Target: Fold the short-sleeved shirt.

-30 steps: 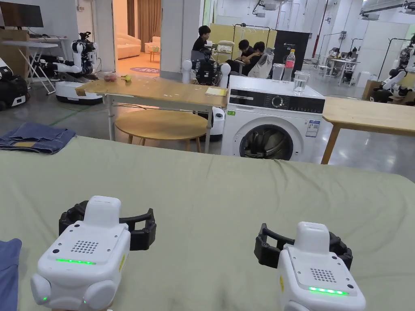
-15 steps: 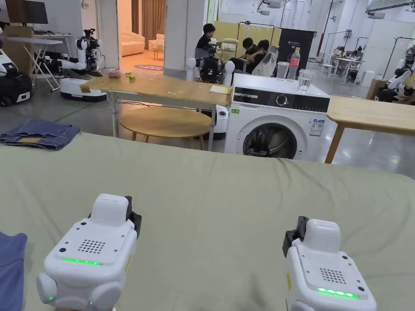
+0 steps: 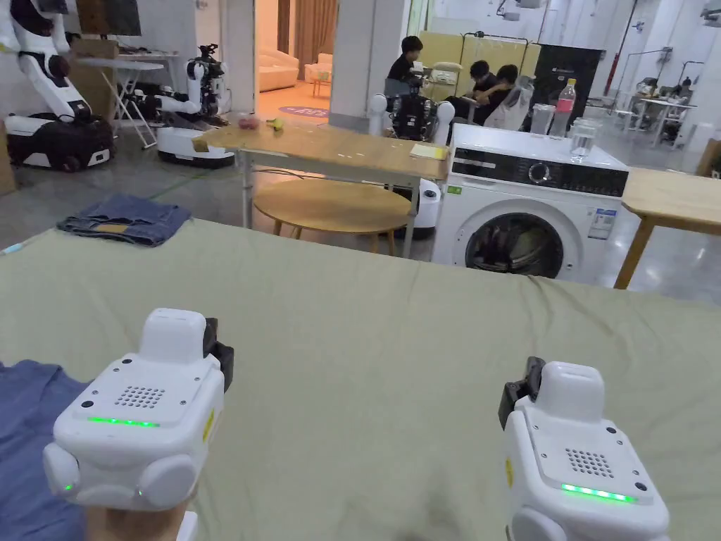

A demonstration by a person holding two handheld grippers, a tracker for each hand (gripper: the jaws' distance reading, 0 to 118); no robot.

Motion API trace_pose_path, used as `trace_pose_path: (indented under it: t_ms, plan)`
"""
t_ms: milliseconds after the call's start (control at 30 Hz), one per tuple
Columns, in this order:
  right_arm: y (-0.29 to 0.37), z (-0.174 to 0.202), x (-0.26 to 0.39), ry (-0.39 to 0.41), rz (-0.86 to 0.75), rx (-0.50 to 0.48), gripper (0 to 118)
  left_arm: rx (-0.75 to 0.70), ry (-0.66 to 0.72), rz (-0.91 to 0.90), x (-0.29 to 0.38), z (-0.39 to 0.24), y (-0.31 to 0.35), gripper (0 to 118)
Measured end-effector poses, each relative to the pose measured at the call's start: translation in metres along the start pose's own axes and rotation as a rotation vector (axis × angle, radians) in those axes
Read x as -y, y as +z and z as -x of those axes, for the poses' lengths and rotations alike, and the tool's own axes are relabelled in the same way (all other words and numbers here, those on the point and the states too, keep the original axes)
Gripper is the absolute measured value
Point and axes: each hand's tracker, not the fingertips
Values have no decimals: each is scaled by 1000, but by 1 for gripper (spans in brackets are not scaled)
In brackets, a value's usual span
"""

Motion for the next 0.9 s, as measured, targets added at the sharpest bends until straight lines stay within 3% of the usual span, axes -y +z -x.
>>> trace_pose_path:
  t_ms: [100, 233, 400, 633, 667, 733, 767, 800, 900]
  plan:
    - [2, 39, -1, 15, 4, -49, 0, -64, 6, 13, -4, 34, 17, 0]
    - [7, 91, 0, 22, 15, -196, 0, -198, 23, 63, -7, 88, 44, 0]
    - [16, 145, 10, 35, 56, -344, 0, -285, 91, 226, -1, 164, 63, 0]
    - [25, 173, 24, 47, 100, -417, 0, -212, 205, 556, 21, 240, 43, 0]
    - [25, 173, 25, 52, 107, -419, 0, -205, 204, 595, 25, 245, 36, 5]
    - [24, 171, 28, 59, 119, -419, 0, -210, 202, 658, 34, 256, 22, 58]
    - [22, 169, 30, 61, 125, -415, 0, -205, 210, 695, 41, 262, 13, 76]
    - [20, 166, 30, 63, 133, -412, 0, -196, 220, 733, 47, 263, 7, 86]
    - [15, 157, 32, 64, 153, -392, 0, -174, 259, 815, 70, 273, -15, 86]
